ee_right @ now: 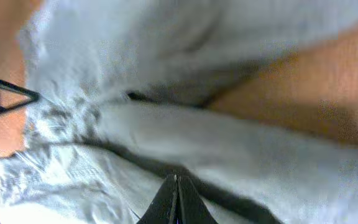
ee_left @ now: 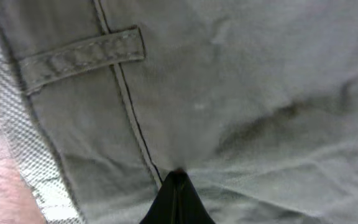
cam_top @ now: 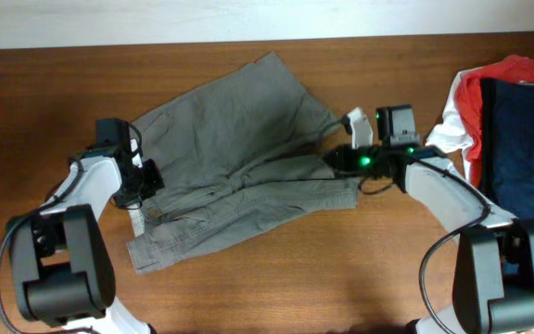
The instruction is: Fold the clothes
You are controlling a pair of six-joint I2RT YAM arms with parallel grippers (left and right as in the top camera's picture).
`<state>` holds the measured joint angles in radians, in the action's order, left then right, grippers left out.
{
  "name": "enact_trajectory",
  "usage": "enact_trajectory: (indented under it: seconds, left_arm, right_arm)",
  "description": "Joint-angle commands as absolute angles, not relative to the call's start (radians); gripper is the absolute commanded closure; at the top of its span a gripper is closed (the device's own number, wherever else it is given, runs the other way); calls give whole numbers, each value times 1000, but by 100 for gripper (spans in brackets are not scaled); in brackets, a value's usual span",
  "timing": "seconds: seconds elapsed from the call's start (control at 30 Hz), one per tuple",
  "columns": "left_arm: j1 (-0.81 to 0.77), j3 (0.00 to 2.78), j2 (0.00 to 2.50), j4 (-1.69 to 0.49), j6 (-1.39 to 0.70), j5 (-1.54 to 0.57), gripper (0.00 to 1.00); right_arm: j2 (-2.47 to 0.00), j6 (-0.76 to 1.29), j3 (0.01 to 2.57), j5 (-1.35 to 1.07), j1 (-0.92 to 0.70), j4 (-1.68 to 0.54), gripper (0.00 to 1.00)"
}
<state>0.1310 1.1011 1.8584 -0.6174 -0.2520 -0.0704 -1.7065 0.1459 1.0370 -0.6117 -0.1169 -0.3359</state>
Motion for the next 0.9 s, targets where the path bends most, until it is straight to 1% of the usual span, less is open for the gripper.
enact_trajectory:
  seconds: [0.0,0.03,0.07,0.13,0.23,0.27,0.33,0.37,0.4,0.47,0.5,0.53,0.57,0.6,0.63,0.67,0.7,0.73,0.77,0.83,0.87]
  left_arm:
    - [133,1096,1937,-674,-262,-74,99]
    - [133,1095,1960,-689,-262,-72,100]
    - [133,1095,1987,-648,-262,-65,100]
    - [133,1095,2081,-470,-261,-66,100]
    - [133,1095,2237,-237,-261,-67,99]
    - [133,1095,2286,-91,-261,-106,100]
    - [133,1100,2287,6,-261,-218,99]
    - [133,1142,2273,-17,-261,-284,99]
    - [133,1189,2249,-85,-261,-305,100]
    - [133,1368,2091,-371,-229,-300,99]
    - [133,1421,2000,-456,-230,-300,99]
    - [133,1449,1892,-538,-231,-301,100]
    - [133,1451,1768,-616,-231,-301,100]
    - [131,1451,1647,-723,-232,-301,99]
    - [126,1451,1576,-801,-231,-300,100]
    - [117,1451,1523,-871,-231,-299,99]
    - [105,1450,1470,-973,-231,-290,97]
    - [98,1450,1451,-1026,-231,-288,93]
    - [85,1450,1444,-1106,-231,-289,73]
    - [84,1450,1445,-1161,-231,-289,59]
    - [83,1450,1445,-1176,-231,-289,44]
  right_arm:
    - [-1704,46,1195,-447,-189,-514,96]
    - [-1704,29,1235,-358,-226,-593,96]
    - [-1704,30,1241,-299,-259,-631,96]
    - [-1705,30,1241,-252,-301,-710,95]
    - [-1705,30,1241,-250,-301,-765,95]
    - [-1705,30,1241,-250,-301,-763,95]
    - [-1705,31,1241,-249,-301,-756,95]
    - [-1705,34,1240,-246,-301,-756,95]
    - [-1710,42,1239,-195,-301,-751,95]
    - [-1749,68,1230,-183,-301,-702,95]
    - [-1770,73,1229,-196,-301,-707,95]
    - [-1794,95,1229,-196,-301,-710,85]
    - [-1807,149,1229,-190,-299,-712,71]
    - [-1810,193,1229,-190,-296,-716,62]
    - [-1810,229,1229,-191,-292,-716,51]
    - [-1811,253,1229,-192,-285,-713,43]
    - [-1815,253,1229,-195,-285,-715,40]
    - [-1826,253,1226,-198,-285,-722,39]
    - [-1845,253,1211,-202,-285,-726,39]
    - [-1860,252,1185,-224,-285,-711,39]
    - [-1860,252,1172,-286,-285,-698,38]
